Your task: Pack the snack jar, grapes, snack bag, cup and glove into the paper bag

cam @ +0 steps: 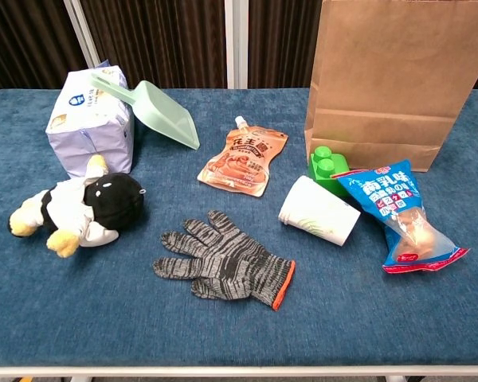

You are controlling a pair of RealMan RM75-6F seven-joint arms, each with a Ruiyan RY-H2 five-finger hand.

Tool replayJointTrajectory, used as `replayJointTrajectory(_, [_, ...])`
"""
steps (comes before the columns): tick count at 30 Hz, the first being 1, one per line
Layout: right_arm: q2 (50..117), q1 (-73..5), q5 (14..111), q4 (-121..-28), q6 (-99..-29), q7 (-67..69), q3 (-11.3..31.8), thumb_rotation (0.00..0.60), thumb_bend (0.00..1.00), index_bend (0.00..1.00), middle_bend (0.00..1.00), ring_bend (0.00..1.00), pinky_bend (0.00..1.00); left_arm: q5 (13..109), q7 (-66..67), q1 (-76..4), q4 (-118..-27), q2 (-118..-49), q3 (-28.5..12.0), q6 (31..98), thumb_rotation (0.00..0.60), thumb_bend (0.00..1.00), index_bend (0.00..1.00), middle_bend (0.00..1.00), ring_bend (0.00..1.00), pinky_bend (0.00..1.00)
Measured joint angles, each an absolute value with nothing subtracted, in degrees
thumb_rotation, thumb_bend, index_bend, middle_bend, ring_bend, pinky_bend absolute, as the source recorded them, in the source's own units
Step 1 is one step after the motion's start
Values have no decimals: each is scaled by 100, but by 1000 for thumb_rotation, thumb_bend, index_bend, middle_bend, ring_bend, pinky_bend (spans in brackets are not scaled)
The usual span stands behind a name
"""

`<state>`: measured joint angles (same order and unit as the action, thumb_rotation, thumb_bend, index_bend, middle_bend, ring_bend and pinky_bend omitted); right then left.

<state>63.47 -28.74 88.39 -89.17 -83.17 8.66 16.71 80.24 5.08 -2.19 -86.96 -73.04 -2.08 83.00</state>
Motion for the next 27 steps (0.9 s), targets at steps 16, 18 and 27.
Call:
replayJointTrajectory(16, [6588,-4416,6102,-8608,-5709,-986,2251,600,266,491,517,327,493,7987,501,-196,-8699,-7294,-201,8302,600,116,216,143,110,134])
replayJointTrajectory(18, [6685,-4546,5878,-8539,-5526,-1170,2245,600,264,413,476,285,455,7971,487,-189,-8684,-7297,-199,8293,600,116,216,143,110,134])
replayJointTrajectory(27, [6513,-4718,5115,-8762,-4894,-1507,2096,600,262,0,174,13,190,7974,429,-194,-8611,-7328,-199,8269,600,116,216,143,110,134])
